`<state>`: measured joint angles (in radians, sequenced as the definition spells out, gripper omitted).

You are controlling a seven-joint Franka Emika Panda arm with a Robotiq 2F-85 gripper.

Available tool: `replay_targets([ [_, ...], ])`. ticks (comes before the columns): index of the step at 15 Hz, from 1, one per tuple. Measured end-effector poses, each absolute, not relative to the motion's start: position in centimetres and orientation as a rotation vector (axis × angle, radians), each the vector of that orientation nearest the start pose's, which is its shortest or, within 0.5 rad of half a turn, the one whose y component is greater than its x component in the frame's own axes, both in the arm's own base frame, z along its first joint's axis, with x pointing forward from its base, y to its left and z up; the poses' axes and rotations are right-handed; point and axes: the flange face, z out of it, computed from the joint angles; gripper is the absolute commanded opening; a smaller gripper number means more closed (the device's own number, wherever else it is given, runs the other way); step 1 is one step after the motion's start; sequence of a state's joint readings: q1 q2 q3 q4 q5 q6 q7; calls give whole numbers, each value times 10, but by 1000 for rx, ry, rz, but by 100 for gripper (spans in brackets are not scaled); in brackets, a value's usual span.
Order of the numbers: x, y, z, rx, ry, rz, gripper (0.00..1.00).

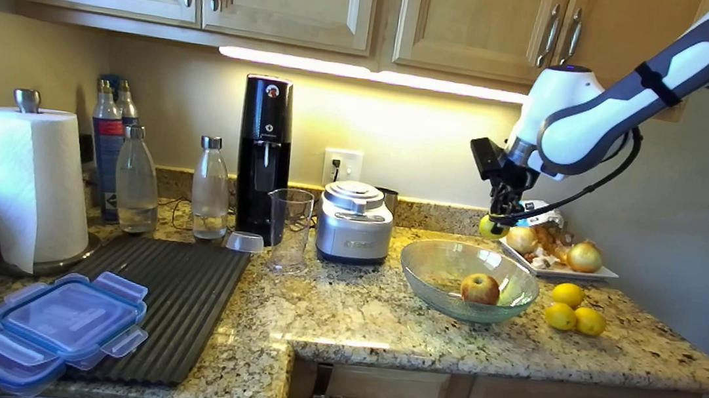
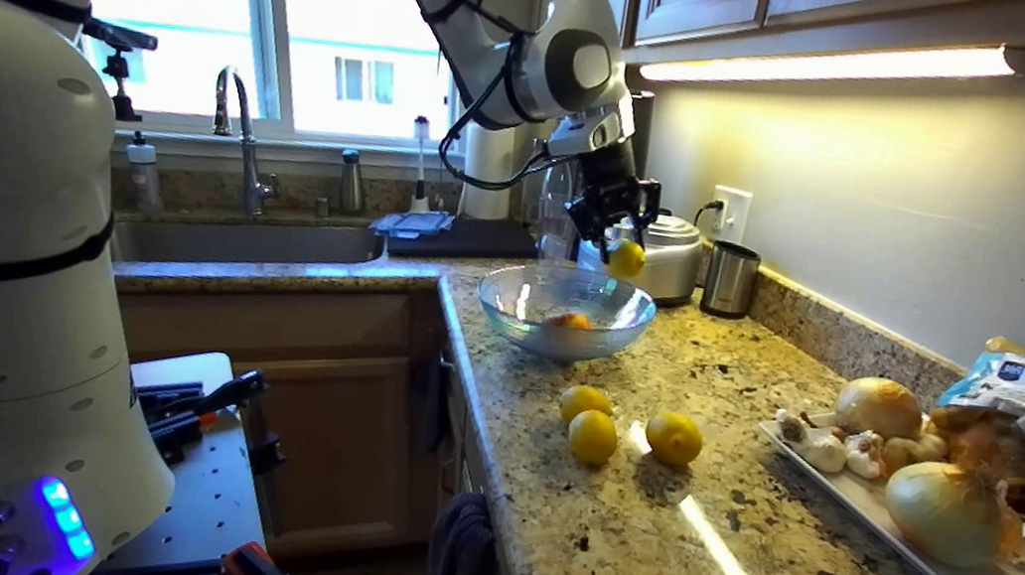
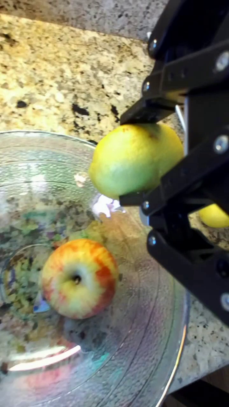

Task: Remove the lemon from the glass bowl and put it on the right side of the counter

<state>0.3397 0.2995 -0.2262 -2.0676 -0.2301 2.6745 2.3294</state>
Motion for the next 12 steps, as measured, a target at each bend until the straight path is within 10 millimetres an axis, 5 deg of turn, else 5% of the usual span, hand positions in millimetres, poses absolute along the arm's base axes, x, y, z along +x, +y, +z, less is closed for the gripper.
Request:
replay_targets([
  [6, 583, 14, 314, -1326, 2608, -587, 29],
  [12, 565, -45, 288, -1091, 2768, -511, 29],
])
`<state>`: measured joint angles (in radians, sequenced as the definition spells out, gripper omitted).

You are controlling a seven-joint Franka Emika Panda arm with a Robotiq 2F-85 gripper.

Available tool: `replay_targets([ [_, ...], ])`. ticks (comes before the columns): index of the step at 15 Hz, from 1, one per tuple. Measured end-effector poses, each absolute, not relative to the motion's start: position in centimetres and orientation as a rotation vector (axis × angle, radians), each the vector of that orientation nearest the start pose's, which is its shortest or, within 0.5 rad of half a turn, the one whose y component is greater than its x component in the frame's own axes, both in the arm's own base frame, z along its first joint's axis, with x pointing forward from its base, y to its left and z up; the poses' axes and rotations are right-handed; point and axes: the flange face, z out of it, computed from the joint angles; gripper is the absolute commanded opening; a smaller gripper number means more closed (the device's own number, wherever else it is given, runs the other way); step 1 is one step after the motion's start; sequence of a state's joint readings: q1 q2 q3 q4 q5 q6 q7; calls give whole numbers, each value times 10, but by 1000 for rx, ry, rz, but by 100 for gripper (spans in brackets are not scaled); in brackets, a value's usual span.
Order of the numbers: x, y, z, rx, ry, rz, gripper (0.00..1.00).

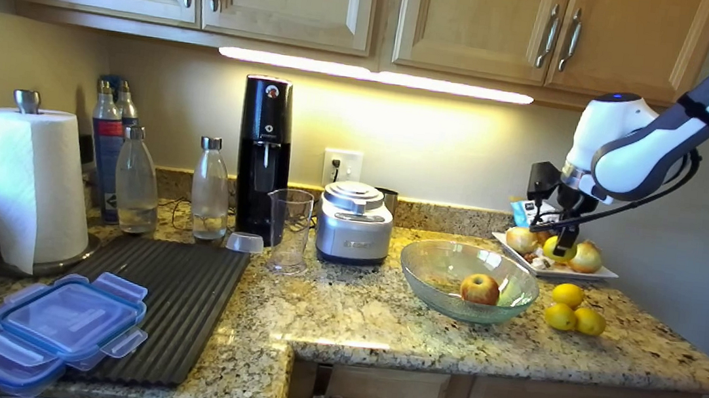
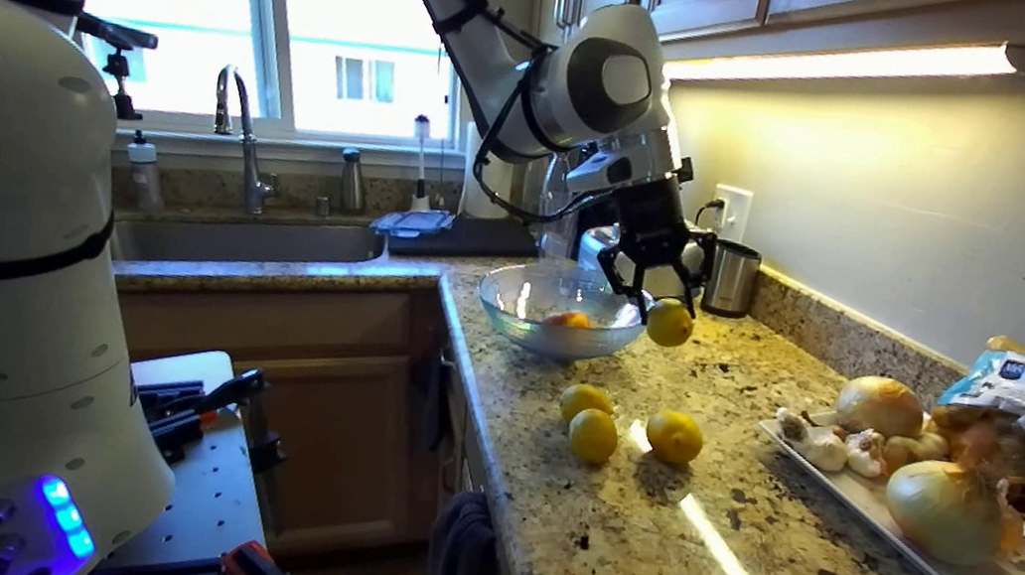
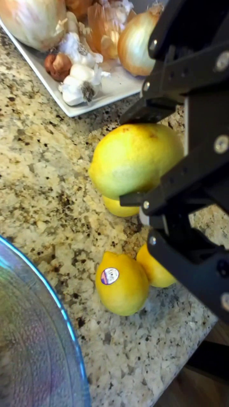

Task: Remove the lemon from the glass bowl and put it on the right side of the counter

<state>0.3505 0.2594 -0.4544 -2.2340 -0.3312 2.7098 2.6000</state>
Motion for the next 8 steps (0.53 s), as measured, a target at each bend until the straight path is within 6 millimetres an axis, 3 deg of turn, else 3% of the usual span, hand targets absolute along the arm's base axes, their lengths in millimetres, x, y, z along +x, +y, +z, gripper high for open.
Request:
replay_targets([
  [4, 553, -46, 255, -965, 2788, -425, 29],
  [8, 543, -24, 220, -932, 2789, -355, 29],
])
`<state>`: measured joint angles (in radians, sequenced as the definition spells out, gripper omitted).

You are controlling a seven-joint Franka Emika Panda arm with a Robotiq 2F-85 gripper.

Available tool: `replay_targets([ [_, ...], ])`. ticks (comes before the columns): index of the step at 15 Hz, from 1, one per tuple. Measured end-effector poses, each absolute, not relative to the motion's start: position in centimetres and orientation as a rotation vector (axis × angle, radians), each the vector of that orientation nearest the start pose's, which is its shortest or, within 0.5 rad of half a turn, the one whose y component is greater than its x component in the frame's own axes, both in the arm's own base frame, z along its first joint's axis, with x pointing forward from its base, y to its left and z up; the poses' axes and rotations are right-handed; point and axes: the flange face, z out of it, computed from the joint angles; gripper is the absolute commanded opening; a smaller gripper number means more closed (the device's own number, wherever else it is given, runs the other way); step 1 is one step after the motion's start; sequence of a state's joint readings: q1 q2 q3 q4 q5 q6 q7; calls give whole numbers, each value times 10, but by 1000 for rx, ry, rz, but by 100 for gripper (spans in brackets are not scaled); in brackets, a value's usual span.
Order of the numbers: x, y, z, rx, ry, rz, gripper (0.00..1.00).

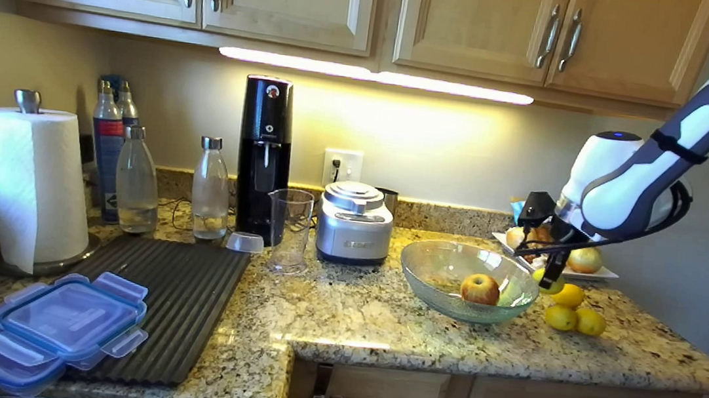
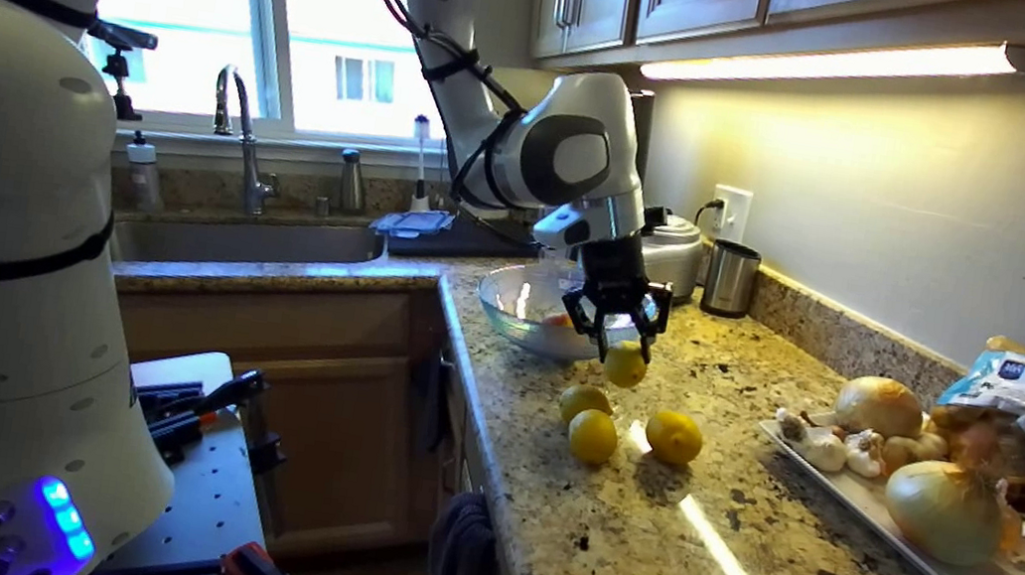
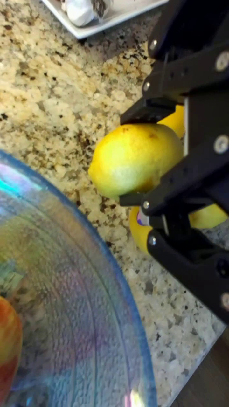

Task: Remove the lemon from the glass bowl and put it on the right side of the counter

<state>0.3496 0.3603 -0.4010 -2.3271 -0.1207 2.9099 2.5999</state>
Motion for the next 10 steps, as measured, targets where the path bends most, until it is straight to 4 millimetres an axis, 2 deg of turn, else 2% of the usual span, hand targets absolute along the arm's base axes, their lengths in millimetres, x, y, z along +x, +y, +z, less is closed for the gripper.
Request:
replay_targets([
  [4, 539, -7, 197, -954, 2791, -325, 29],
  [10, 540, -10, 194, -949, 2782, -334, 29],
])
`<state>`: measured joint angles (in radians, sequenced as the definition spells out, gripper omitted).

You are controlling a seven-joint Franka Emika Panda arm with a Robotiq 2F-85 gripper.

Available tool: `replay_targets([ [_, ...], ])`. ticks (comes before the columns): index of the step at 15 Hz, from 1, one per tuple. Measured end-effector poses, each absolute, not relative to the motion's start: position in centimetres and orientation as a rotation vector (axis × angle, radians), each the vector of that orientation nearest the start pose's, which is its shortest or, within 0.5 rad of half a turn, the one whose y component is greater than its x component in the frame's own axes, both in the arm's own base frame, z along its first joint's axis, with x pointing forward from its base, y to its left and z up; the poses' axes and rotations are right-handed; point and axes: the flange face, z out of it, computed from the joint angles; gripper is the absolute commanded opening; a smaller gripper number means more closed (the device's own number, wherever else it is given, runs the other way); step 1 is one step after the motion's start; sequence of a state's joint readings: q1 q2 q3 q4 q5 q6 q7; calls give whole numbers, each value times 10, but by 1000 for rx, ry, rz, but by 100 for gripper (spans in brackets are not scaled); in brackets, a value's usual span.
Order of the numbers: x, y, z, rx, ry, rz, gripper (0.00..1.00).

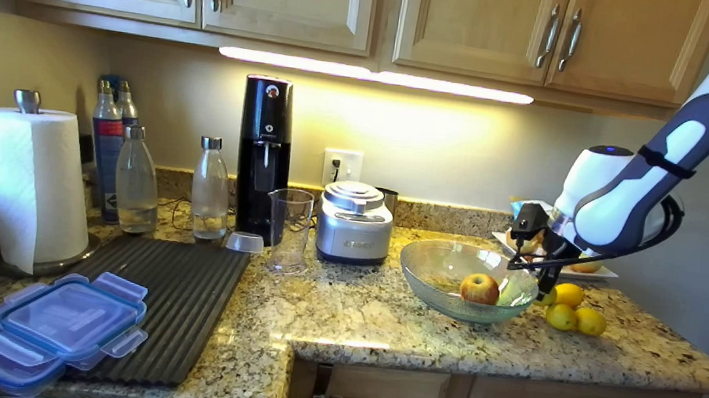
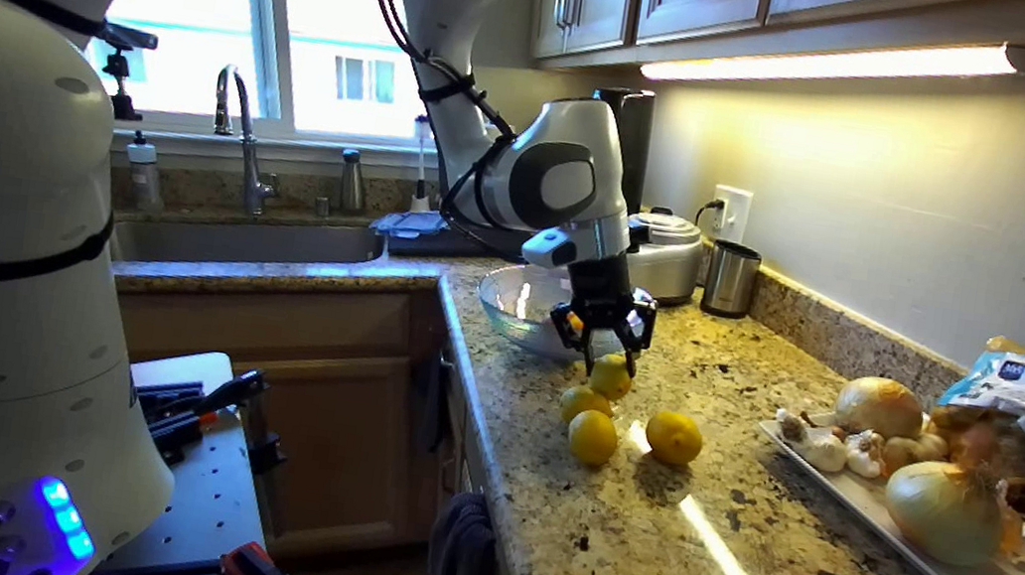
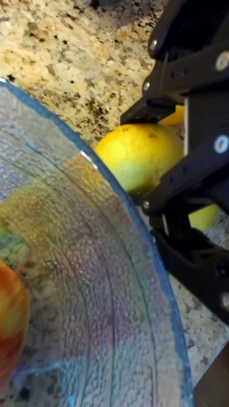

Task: Remove the lemon from the glass bowl and put it on the right side of the counter

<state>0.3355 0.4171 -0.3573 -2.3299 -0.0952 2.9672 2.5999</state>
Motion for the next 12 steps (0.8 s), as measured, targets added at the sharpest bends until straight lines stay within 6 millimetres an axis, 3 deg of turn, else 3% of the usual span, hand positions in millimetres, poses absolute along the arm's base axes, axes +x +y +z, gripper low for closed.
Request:
replay_targets([
  [5, 546, -17, 194, -936, 2779, -354, 29],
  [12, 574, -41, 216, -887, 2734, -418, 29],
])
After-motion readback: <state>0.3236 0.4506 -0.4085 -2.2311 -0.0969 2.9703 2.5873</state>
